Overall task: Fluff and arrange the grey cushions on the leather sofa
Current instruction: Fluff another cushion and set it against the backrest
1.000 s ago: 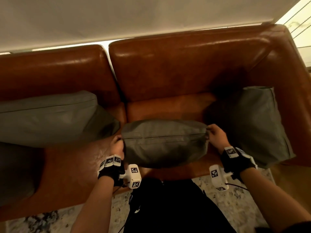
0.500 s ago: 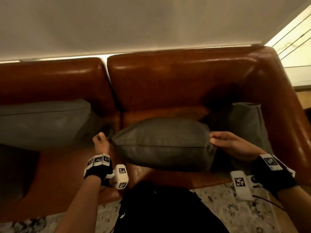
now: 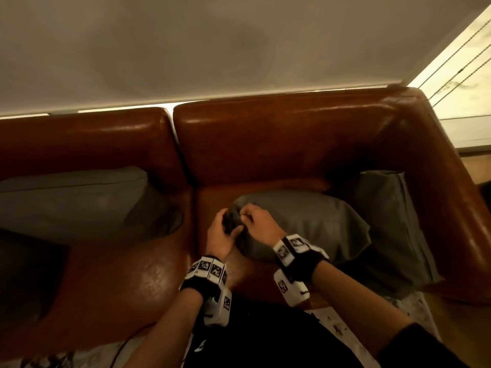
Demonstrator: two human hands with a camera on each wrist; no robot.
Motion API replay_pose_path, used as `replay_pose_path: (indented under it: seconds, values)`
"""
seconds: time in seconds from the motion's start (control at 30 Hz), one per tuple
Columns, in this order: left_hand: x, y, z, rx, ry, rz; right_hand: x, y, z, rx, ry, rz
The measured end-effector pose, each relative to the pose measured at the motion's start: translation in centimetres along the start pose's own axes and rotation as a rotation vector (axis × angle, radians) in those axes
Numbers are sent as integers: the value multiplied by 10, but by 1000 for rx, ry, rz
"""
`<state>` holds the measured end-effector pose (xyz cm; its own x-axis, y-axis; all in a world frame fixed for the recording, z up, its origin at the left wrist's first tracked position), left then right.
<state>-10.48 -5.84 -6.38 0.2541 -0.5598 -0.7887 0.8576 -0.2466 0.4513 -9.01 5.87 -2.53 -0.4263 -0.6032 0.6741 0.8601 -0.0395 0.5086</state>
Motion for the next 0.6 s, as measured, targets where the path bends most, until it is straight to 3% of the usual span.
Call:
replay_pose_path:
  seconds: [0.03,0.1,0.17,0.23,0.3,0.4,0.5,0.6]
  values:
    - [-2,-5,-3,-17,-31,-10,-11,12,11,-52,-23,42]
    - [-14,-10,-5,-76,-38,-68,-49,43,56,-307,51,8]
    - [-26,-10,2,-192,-6,-102,-107,89,118,-660,154,-249]
    - [-34,-6,10,-301,29,-99,-163,130,158,-825,102,-508]
    - [-42,-4,5,-288,-18,-114,-203,133,169,-721,-83,-607]
    - [-43,-10,-5,-230,-103,-66,-215,118,164,-570,-279,-588]
    - [-34,-18,-1,-252,-231,99,-179,102,162,-593,-107,-398]
    - [-14,-22,31,-351,-238,275,-148,96,146,-514,-88,-183]
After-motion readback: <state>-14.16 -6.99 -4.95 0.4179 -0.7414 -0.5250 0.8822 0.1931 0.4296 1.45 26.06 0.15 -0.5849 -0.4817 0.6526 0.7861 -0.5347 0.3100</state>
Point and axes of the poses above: each hand's wrist, its own y-axis away from the middle knuckle, its own z-axis out of the back of the hand, x = y × z, the point moved 10 cm from there along -y, towards the middle knuckle, and after that the axes turned 1 degree about -y, right-handed, at the moved point
